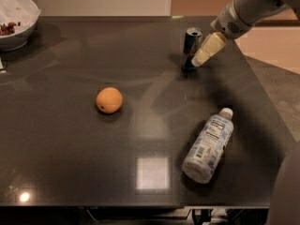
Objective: Move redbull can near orange
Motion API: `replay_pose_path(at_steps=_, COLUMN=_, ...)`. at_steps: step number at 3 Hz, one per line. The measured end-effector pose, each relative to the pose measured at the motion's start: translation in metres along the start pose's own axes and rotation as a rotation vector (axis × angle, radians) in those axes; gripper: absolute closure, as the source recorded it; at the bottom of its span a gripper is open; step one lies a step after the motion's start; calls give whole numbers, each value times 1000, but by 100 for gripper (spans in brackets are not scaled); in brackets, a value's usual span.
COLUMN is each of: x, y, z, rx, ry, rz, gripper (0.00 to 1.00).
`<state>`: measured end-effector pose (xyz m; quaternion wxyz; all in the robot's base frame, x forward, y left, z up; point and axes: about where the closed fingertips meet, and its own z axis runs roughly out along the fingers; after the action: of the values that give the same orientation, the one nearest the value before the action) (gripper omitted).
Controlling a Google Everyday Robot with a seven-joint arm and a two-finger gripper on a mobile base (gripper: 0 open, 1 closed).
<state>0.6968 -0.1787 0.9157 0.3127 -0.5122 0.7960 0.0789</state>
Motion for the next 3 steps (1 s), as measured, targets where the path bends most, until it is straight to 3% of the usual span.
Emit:
replay_pose_path(at_steps=1, x=-6, y=-15, z=17, rx=-8, ry=-20, rz=24, gripper=0)
replay_pose_path(at_steps=3, x=-16, y=-23, z=27, rx=-19, ry=-41, rz=68, gripper=41)
